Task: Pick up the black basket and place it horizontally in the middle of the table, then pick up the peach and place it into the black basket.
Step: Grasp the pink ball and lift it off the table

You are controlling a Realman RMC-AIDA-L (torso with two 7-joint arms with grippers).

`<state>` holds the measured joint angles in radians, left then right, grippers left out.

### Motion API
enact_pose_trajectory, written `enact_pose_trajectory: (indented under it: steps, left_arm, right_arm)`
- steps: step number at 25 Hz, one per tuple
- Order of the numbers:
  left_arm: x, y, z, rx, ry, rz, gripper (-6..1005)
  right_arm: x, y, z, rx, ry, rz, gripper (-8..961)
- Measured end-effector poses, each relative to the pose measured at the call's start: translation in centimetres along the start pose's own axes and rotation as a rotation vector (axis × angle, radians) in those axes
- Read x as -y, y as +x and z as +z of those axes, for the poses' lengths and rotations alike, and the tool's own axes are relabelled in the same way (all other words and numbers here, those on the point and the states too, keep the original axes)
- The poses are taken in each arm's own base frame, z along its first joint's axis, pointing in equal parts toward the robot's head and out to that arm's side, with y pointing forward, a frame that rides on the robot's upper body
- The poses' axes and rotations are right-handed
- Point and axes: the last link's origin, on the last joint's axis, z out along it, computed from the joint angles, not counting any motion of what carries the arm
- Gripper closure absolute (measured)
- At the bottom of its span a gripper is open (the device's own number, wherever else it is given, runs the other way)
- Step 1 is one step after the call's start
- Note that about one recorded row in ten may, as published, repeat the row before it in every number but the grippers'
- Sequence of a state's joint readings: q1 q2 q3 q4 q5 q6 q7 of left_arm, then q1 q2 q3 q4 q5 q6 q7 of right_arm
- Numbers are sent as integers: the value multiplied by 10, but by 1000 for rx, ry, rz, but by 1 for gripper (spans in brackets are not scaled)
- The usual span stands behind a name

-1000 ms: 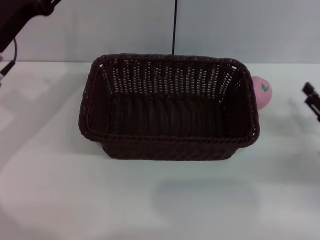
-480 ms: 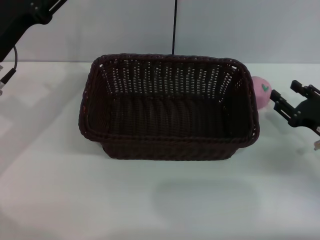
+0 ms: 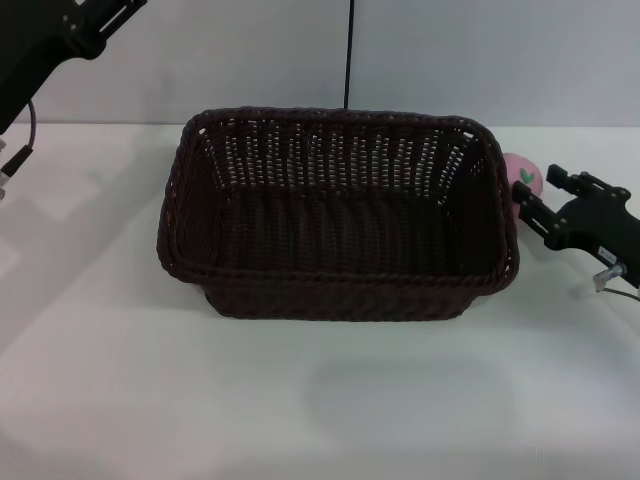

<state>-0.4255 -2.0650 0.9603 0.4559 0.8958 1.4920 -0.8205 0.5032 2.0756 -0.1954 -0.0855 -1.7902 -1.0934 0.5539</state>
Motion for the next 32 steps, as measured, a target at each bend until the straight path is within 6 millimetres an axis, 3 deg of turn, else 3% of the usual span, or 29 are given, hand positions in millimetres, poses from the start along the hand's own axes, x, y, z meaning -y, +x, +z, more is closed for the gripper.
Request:
enact_pose_trajectory:
  steps: [8, 9, 16, 22, 32]
  left_arm:
    - [-1, 1, -1, -8, -7, -3, 139]
    - [-1, 1, -1, -8, -7, -3, 139]
    - [-1, 1, -1, -8, -8, -7, 140]
    - [-2, -1, -3, -3, -2, -17, 140]
    - [-1, 0, -8, -12, 3, -18, 139]
  right_arm:
    - [-5, 4, 9, -39, 3, 22, 459]
    - [-5, 4, 8, -39, 3, 22, 611]
    - [-7, 4, 5, -22, 2, 30, 800]
    - [-4, -1, -5, 56, 24, 67, 857]
    - [5, -22, -44, 338, 87, 144, 890]
